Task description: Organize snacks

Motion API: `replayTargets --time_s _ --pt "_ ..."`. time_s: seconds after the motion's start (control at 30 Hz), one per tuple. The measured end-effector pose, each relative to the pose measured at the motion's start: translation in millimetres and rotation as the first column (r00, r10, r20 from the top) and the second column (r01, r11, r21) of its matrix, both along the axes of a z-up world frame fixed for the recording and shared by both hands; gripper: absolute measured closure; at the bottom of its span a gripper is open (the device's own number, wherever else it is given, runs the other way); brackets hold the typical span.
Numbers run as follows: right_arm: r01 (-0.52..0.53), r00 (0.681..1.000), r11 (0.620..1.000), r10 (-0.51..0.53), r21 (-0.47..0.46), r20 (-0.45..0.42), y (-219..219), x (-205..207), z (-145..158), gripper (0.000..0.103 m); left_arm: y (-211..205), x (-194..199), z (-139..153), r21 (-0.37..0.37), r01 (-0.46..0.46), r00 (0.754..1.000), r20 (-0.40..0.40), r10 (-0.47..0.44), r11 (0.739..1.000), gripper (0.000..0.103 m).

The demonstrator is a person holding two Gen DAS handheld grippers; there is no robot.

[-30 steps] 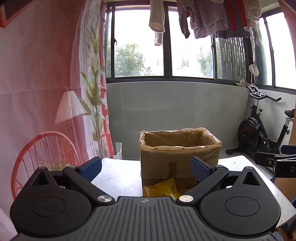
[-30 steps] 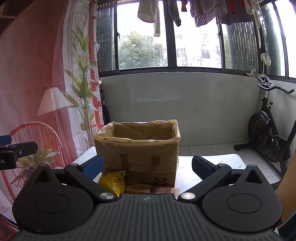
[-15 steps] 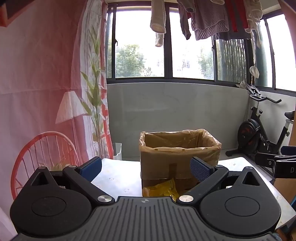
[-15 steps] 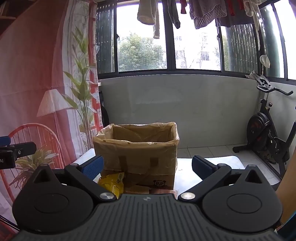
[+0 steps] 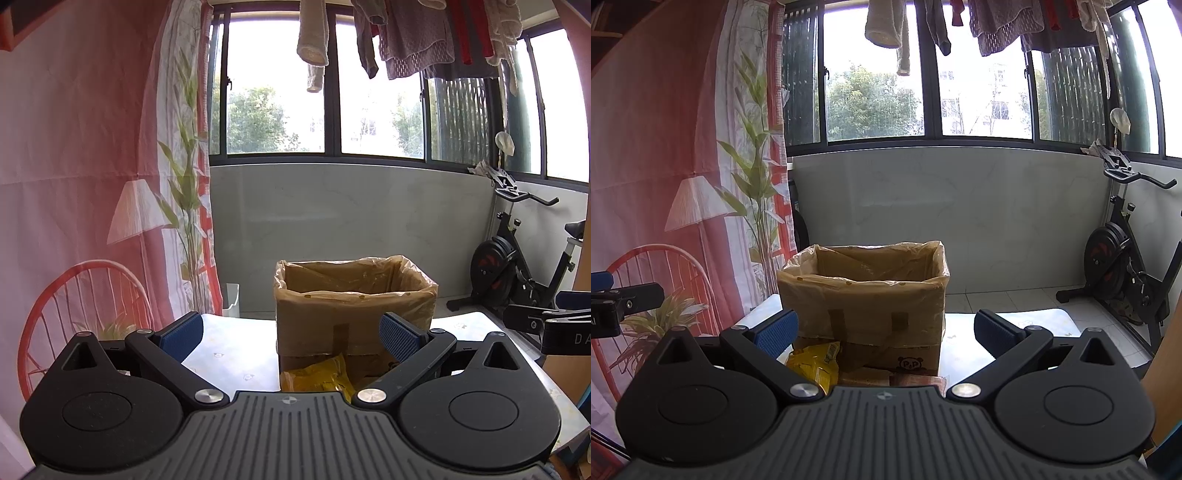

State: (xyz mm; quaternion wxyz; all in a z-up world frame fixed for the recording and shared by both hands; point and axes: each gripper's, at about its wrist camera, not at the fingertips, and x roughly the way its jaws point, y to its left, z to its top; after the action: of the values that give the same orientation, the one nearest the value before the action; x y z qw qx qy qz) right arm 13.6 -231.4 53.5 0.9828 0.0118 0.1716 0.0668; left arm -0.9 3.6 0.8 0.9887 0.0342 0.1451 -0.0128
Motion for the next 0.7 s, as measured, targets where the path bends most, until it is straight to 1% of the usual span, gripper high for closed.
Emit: replayTargets --time_s 0.7 --pt "0.001 1.000 1.000 -0.001 0.001 0.001 0.2 -0.3 -1.0 0.000 0.4 0.2 -1.7 -0.004 -0.001 1.000 0.001 0.001 1.000 0.001"
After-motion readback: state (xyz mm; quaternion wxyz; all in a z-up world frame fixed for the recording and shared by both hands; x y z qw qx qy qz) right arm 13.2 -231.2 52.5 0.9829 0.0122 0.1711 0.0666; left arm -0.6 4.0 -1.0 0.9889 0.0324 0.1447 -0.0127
